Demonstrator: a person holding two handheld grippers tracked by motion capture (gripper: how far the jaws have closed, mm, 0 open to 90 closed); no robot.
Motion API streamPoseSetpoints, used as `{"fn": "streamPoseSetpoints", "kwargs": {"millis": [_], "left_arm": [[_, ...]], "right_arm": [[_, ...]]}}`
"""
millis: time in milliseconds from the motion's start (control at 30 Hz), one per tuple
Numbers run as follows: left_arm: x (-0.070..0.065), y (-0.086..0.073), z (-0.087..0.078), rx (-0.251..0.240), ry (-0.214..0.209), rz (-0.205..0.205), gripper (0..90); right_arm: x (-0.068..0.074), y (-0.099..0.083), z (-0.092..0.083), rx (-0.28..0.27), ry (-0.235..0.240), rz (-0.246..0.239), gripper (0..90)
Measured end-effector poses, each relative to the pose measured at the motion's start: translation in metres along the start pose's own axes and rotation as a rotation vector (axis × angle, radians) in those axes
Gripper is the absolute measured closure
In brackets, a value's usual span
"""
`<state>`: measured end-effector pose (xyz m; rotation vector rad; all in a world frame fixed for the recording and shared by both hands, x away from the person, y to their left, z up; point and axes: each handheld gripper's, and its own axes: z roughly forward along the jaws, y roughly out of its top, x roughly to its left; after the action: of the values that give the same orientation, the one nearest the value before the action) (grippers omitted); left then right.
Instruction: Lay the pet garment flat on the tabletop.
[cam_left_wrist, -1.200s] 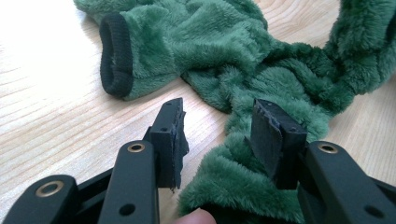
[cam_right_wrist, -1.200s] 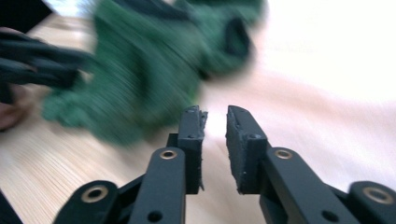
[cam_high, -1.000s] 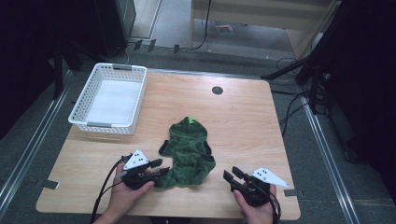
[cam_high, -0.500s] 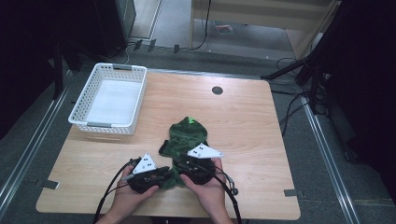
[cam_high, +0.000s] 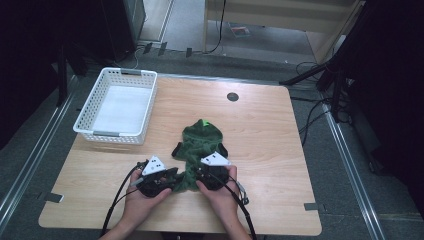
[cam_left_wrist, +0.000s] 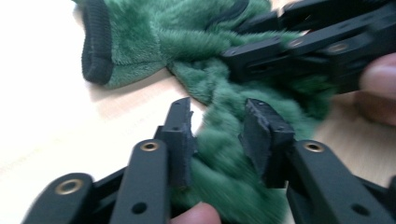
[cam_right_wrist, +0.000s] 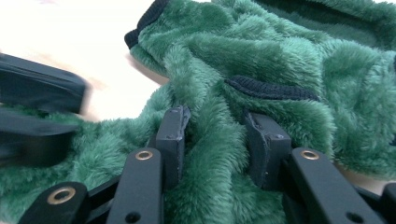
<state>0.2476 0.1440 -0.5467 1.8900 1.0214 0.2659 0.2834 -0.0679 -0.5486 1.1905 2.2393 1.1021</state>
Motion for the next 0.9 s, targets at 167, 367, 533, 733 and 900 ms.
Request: {"fn": "streamPoseSetpoints", "kwargs": {"millis": [167,367,533,733,900], "left_arm": [[0.001,0.0,0.002,-0.009,-0.005,0.021,57.6],[-0.001,-0.001,0.007,0.018,-0.011,0.046,61.3],[-0.001,-0.002,0.007,0.055,-0.011,0.037,64.2],[-0.003,-0.002,0.009,0.06,0.008,0.055,71.3],[-0.002,-0.002,0.009,0.066,0.005,0.052,71.5]], "right_arm": [[-0.012,0.023,-0.003,0.009,0.059,0.036,52.8],[-0.022,0.044,-0.017,-0.083,0.007,0.085,41.6],[-0.031,0.033,0.005,0.054,0.001,0.089,59.6],[-0.031,0.027,-0.037,-0.107,0.073,0.045,77.6],[-0.04,0.008,-0.075,-0.135,0.14,-0.006,73.0]]}}
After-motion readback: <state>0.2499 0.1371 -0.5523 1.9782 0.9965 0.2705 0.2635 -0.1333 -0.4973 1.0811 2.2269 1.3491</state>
